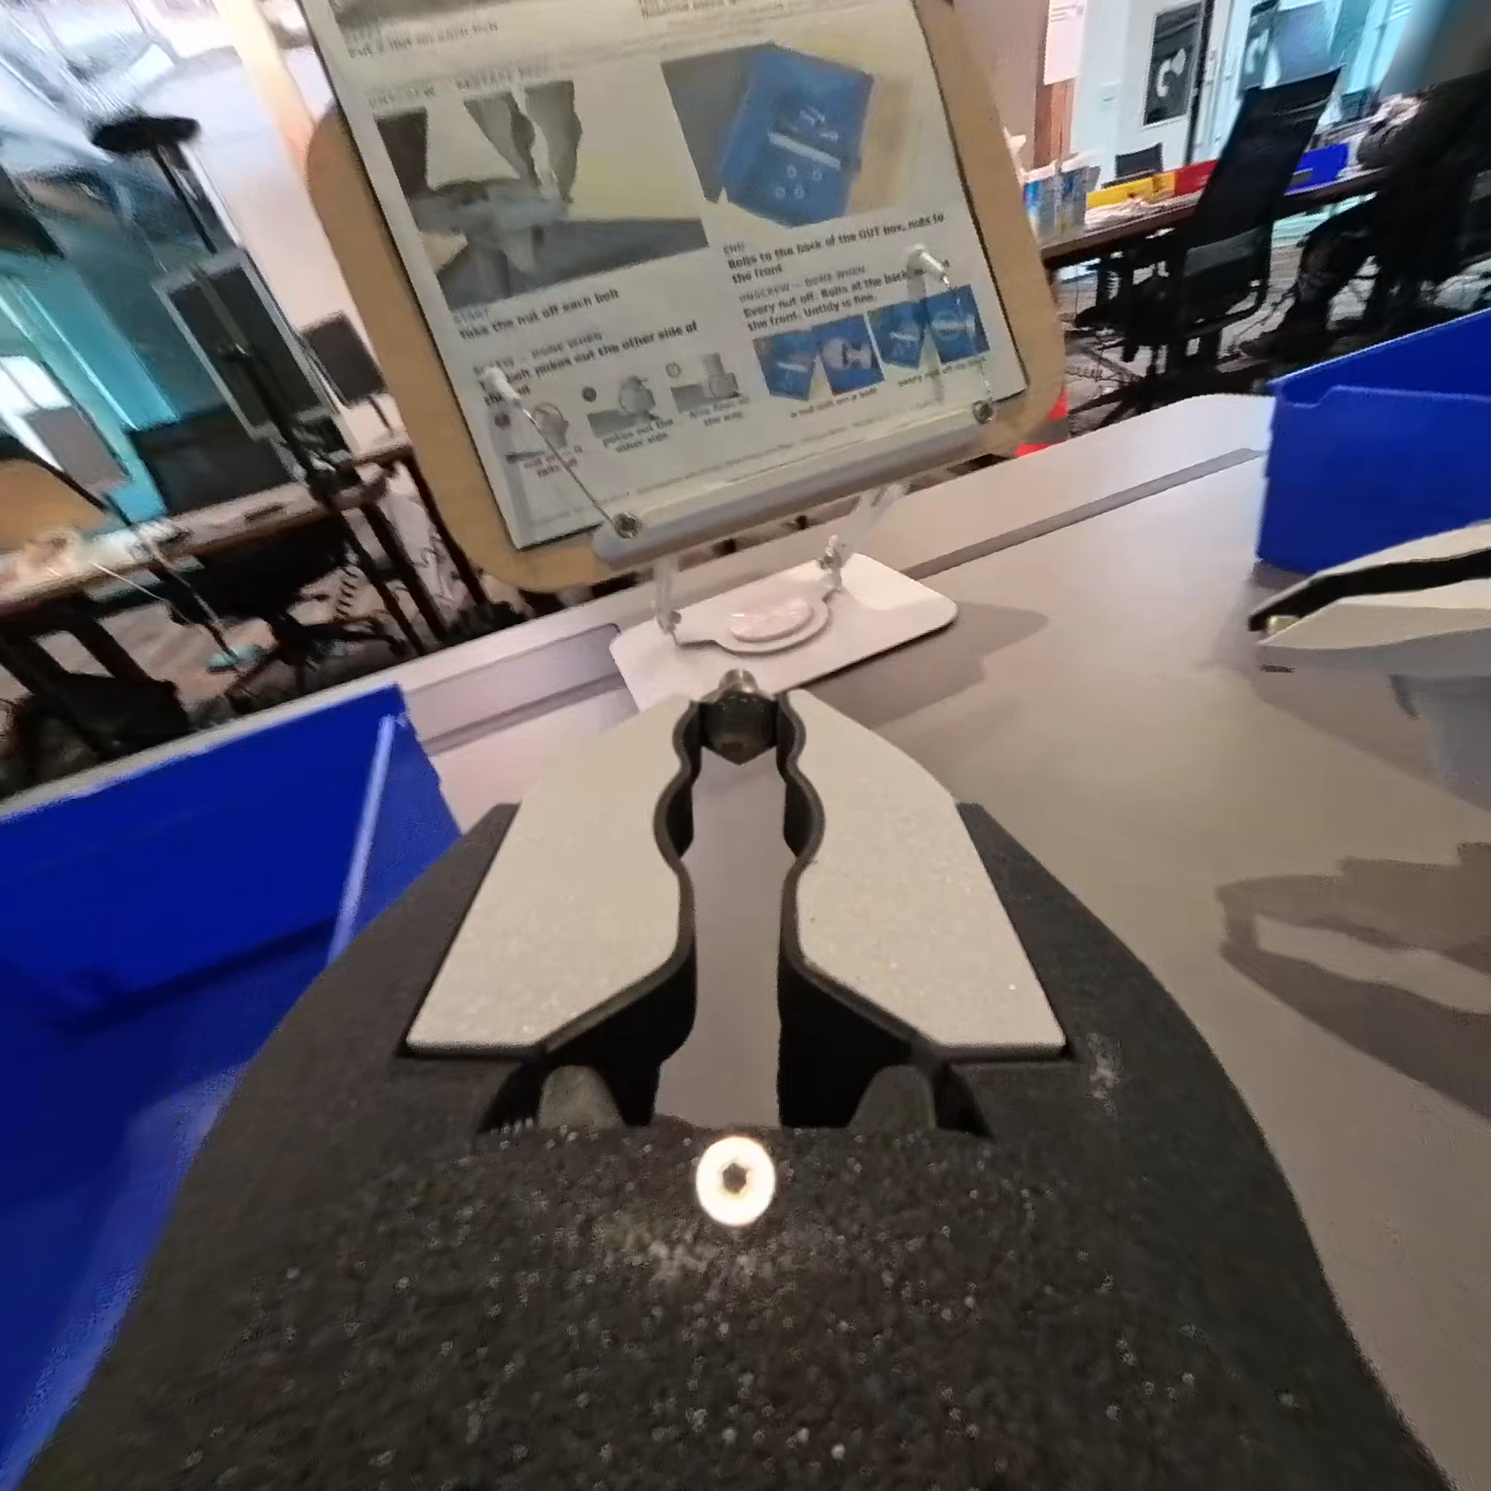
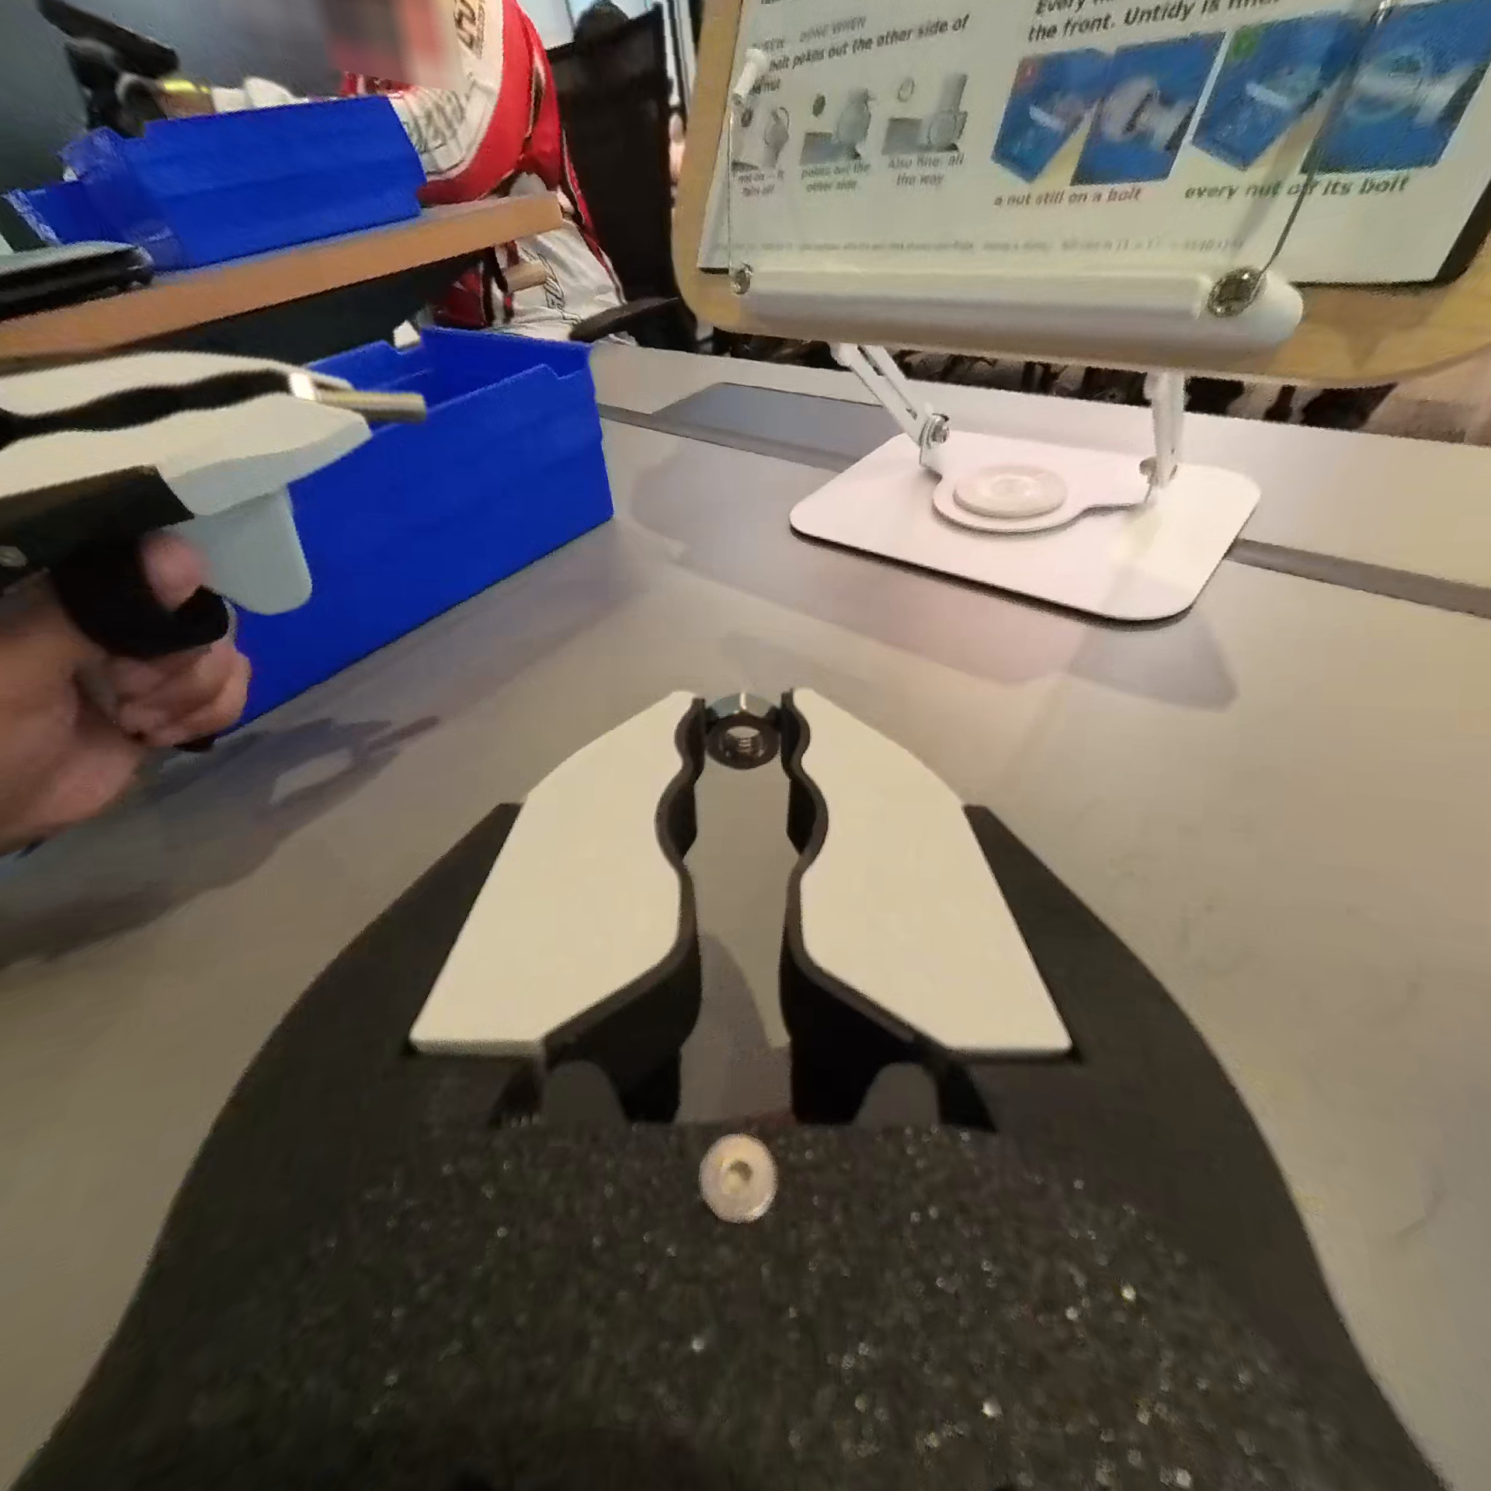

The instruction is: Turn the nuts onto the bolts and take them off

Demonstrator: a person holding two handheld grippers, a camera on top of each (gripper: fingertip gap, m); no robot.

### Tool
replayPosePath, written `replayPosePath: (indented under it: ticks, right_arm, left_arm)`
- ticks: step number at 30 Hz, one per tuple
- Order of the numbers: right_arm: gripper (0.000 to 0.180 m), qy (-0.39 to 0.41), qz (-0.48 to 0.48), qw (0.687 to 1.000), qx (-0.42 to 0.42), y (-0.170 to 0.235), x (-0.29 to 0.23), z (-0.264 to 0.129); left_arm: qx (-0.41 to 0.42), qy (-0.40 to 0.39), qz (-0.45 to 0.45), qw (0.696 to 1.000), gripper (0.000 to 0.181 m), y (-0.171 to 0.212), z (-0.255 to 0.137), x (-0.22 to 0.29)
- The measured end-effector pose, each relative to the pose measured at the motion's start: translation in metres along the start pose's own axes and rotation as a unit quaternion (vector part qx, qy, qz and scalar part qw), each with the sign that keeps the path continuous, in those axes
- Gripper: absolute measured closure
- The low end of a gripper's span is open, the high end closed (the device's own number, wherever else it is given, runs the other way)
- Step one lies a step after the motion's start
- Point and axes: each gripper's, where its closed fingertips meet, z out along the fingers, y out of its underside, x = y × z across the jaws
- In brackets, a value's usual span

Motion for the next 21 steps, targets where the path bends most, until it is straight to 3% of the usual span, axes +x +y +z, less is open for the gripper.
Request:
replayPosePath:
  ticks: [8, 12, 14, 16, 19, 21]
  right_arm:
    - [0.162, 0.027, -0.034, 0.999, 0.025, -0.024, 0.002, -0.013]
    - [0.162, 0.127, -0.156, 0.975, 0.094, -0.118, 0.015, -0.101]
    - [0.163, 0.214, -0.237, 0.948, -0.008, -0.135, 0.052, -0.146]
    - [0.162, 0.232, -0.205, 0.943, -0.121, -0.125, 0.093, -0.177]
    - [0.162, 0.170, -0.090, 0.938, -0.289, -0.061, 0.136, -0.189]
    - [0.162, 0.139, -0.033, 0.924, -0.355, -0.015, 0.155, -0.184]
  left_arm:
    - [-0.059, 0.048, -0.099, 0.992, 0.164, 0.026, 0.012, -0.002]
    - [-0.069, 0.058, -0.113, 0.989, 0.164, 0.030, 0.013, -0.003]
    - [-0.069, 0.066, -0.116, 0.989, 0.164, 0.028, 0.013, -0.001]
    - [-0.072, 0.074, -0.119, 0.987, 0.164, 0.028, 0.013, 0.003]
    - [-0.079, 0.091, -0.113, 0.986, 0.164, 0.028, 0.012, 0.012]
    - [-0.071, 0.087, -0.103, 0.988, 0.164, 0.025, 0.011, 0.012]
